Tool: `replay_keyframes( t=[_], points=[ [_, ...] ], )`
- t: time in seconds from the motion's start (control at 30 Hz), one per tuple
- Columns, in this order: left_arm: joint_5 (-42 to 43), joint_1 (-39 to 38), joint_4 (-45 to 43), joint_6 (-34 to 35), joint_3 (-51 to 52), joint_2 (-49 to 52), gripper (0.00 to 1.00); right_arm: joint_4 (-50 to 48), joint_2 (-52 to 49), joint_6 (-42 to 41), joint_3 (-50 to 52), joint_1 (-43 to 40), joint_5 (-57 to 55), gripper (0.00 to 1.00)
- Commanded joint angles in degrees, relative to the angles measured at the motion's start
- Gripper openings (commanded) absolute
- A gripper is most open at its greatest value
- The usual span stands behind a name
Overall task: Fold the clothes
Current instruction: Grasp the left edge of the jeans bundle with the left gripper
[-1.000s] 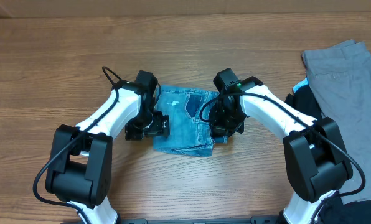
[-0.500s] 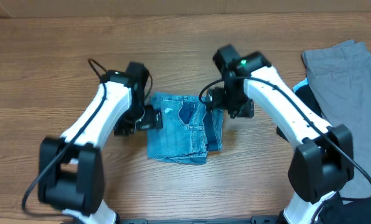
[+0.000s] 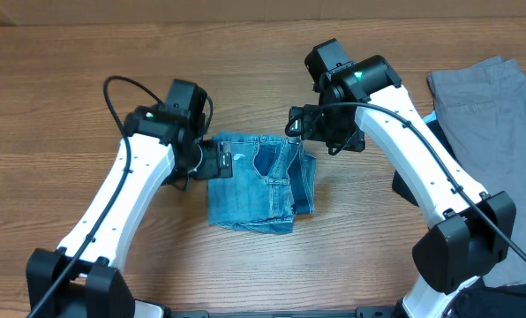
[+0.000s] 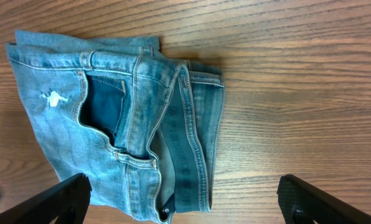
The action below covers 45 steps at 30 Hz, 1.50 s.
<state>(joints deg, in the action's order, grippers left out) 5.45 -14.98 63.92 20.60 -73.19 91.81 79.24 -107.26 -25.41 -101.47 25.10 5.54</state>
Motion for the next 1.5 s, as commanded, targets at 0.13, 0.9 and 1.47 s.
replay_keyframes(
  t=[0.13,0.9,1.47],
  points=[
    [5.2,-0.1,-5.1,-1.3,8.9,3.0,1.00,0.0,1.2,0.3,-1.1,-0.2,-0.3,1.00],
    [16.4,0.0,-24.2,-8.3,12.6,16.7,1.00,-2.6,1.2,0.3,-0.9,-0.2,-4.0,1.00],
    [0.1,12.0,-33.6,7.8,11.8,17.6,0.07,-2.5,1.2,0.1,-0.9,-0.1,-2.9,1.00]
  ],
)
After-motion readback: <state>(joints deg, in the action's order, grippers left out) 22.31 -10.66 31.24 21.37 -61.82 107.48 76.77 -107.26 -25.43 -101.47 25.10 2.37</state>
